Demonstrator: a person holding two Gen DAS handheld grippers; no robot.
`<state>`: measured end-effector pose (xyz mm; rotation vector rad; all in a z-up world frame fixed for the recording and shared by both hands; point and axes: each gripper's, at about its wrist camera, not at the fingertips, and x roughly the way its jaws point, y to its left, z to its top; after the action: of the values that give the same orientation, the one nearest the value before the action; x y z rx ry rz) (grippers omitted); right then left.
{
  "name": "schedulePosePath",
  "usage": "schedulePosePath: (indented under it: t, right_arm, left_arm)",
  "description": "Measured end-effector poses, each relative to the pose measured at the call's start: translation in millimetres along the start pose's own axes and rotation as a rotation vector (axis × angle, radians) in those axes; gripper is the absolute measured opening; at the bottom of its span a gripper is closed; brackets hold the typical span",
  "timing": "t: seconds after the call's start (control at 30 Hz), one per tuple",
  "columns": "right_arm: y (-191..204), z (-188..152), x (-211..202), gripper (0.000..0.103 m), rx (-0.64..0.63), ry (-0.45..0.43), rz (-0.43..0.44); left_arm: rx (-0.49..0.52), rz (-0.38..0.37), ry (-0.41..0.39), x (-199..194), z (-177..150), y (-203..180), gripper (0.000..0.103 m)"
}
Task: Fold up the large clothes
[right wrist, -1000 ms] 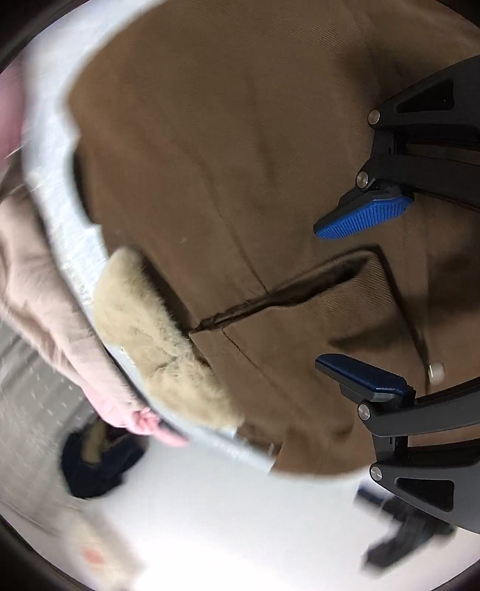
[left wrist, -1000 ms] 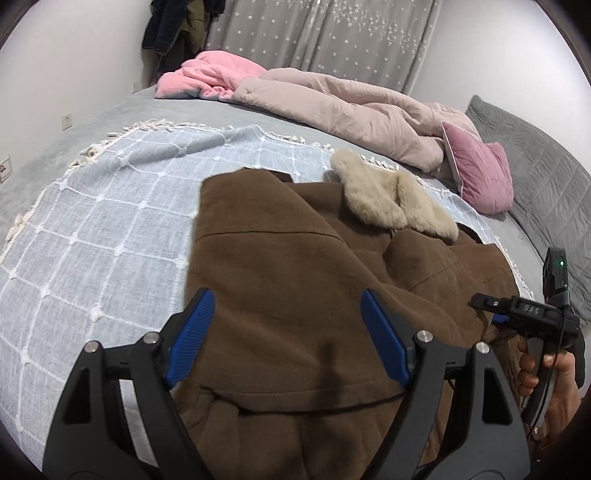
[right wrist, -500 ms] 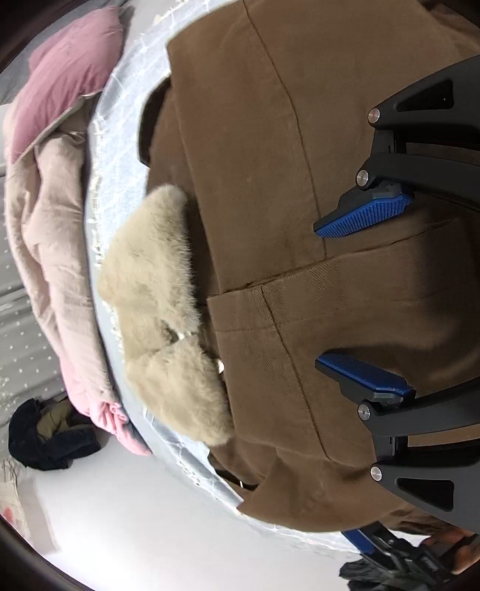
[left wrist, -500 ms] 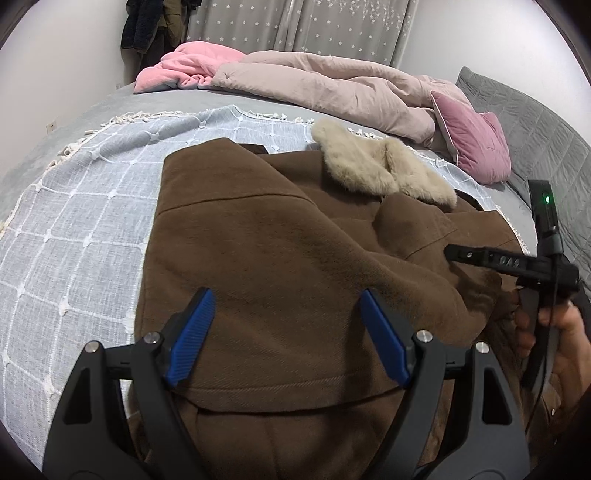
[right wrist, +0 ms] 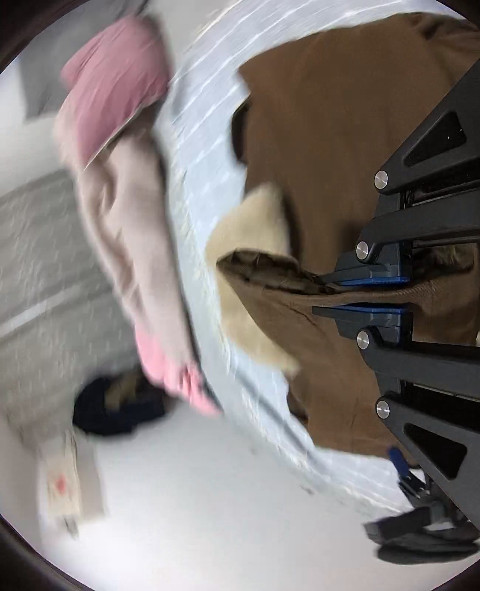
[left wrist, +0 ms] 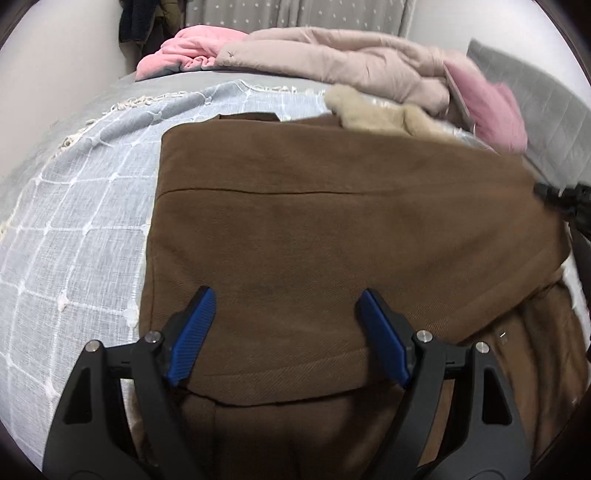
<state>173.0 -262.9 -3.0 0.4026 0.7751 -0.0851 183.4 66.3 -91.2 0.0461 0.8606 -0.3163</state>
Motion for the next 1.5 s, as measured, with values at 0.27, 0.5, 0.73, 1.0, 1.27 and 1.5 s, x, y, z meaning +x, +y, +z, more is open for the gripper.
schedulePosePath:
  t: [0.27,0.5,0.73,1.0,1.27,1.5]
  right_arm:
    - [-80.4,-12.0,4.1,0.036,0.253,0.101,0.001]
    - [-55.2,-26.0,14.0,0.037,0.128,0.197,-0.009]
    - [-56.9,-43.5,1.5,0.037,-0.088,0.22,-0.07]
    - [-87.9,-47.5,-129.7,0.071,-0.076,0.027,0.024]
    - [-156.6,-114.8,-200.2,0.076,0.0,0.018,-0.002]
    - [-201.8,-167.5,-238.6,0.076,0.022,0.098,-0.078]
  left_arm:
    - [-0.042,-0.055,-0.062,-25.6,9.1,12.1,0.081]
    - [-0.064,0.011,0.071,-5.3,1.6,23.9,0.081]
    - [-0.068,0.068,0.071,-45.2,-20.7,43.9,0.081]
    - [-0.162,-0.009,0.059,-113.7,-57.7,73.2,0.081]
    - [-0.224,-0.104,0.122,-149.4,-137.3,78.6,0.081]
    - [-0.266,-0.181,0.164,-180.9,-194.5,80.1,0.081]
